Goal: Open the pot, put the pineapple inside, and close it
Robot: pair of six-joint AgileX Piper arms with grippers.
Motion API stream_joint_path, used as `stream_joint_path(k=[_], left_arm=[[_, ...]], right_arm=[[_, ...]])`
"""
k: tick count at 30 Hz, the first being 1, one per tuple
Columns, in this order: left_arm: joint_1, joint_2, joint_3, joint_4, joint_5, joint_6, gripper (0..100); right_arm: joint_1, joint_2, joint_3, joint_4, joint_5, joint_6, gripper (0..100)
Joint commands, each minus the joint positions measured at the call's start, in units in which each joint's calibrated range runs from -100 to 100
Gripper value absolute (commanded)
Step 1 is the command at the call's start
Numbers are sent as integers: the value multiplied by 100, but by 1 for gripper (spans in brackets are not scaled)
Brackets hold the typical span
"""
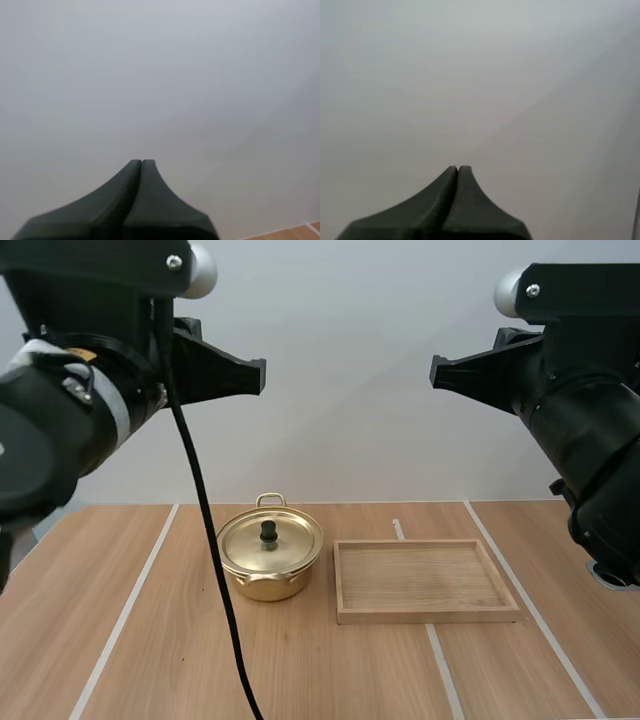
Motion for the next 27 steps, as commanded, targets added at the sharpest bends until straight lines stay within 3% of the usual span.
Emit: stream_joint_path(k=[1, 7, 18, 27], left_arm=[[-15, -419, 383, 15, -709, -368, 0], [-15, -1209, 1148, -30, -906, -408, 0], [0, -1588, 2119, -12, -988, -455, 0], [212, -1588, 2282, 44, -567, -719, 0]], right_arm=[[-99, -154, 127, 5, 190, 220, 0], [-137, -505, 886, 5, 1258, 310, 0], [-137, -654, 1836, -83, 822, 323, 0], [-137, -654, 2434, -83, 703, 323, 0]])
